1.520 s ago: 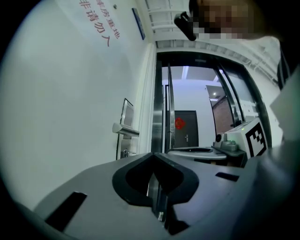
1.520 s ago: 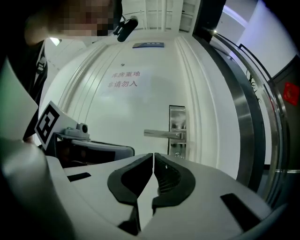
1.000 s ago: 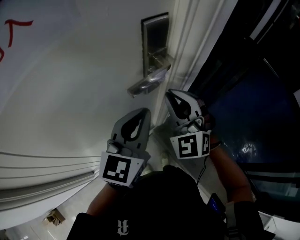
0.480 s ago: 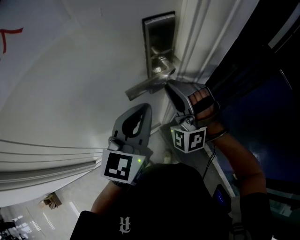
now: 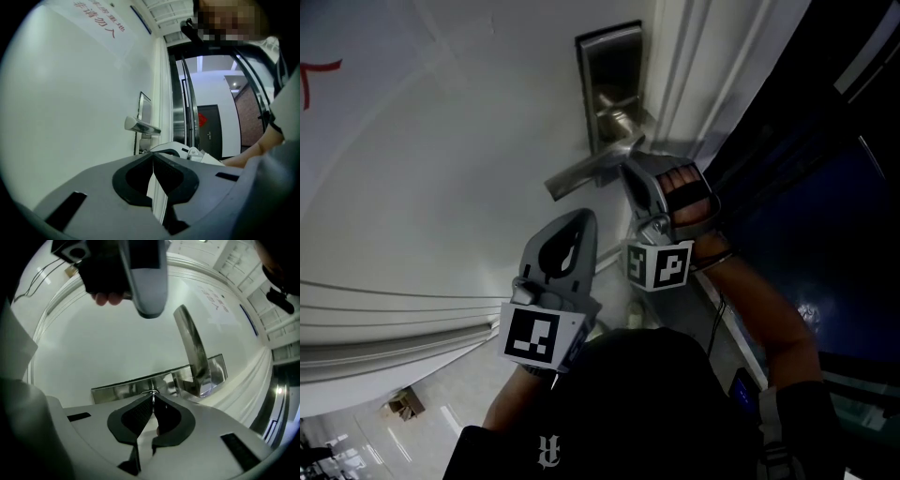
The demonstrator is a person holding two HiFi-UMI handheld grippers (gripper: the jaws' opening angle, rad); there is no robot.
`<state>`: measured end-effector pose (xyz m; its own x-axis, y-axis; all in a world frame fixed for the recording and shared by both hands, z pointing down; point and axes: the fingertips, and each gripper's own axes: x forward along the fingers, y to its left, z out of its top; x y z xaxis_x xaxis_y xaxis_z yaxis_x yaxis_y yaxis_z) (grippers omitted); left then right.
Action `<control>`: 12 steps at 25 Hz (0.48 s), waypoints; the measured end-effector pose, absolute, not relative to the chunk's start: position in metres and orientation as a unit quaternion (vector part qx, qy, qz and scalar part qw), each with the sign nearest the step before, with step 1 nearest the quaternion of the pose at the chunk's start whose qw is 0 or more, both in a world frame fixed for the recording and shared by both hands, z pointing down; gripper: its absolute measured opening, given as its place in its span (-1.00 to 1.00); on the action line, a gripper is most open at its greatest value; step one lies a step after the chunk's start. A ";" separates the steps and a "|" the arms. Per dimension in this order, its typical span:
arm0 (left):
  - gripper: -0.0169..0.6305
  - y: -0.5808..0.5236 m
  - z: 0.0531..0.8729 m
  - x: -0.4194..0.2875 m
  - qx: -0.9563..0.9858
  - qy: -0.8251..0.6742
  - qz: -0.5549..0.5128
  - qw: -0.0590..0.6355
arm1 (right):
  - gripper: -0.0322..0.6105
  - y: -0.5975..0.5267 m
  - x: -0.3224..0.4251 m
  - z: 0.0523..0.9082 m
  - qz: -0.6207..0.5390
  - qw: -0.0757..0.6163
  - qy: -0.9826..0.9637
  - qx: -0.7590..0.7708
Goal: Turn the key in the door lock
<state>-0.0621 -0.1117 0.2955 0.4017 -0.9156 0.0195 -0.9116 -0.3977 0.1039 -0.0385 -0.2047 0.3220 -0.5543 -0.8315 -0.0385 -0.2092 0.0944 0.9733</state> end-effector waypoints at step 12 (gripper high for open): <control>-0.92 -0.109 0.294 -0.059 0.842 -0.537 -0.016 0.041 | -0.83 -0.210 -0.033 0.314 -0.213 0.138 -0.859 0.445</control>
<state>-0.0588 -0.1088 0.2943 0.4229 -0.9060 0.0171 -0.9034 -0.4200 0.0870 -0.0331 -0.2098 0.3142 -0.5661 -0.8230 0.0475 -0.7050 0.5132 0.4895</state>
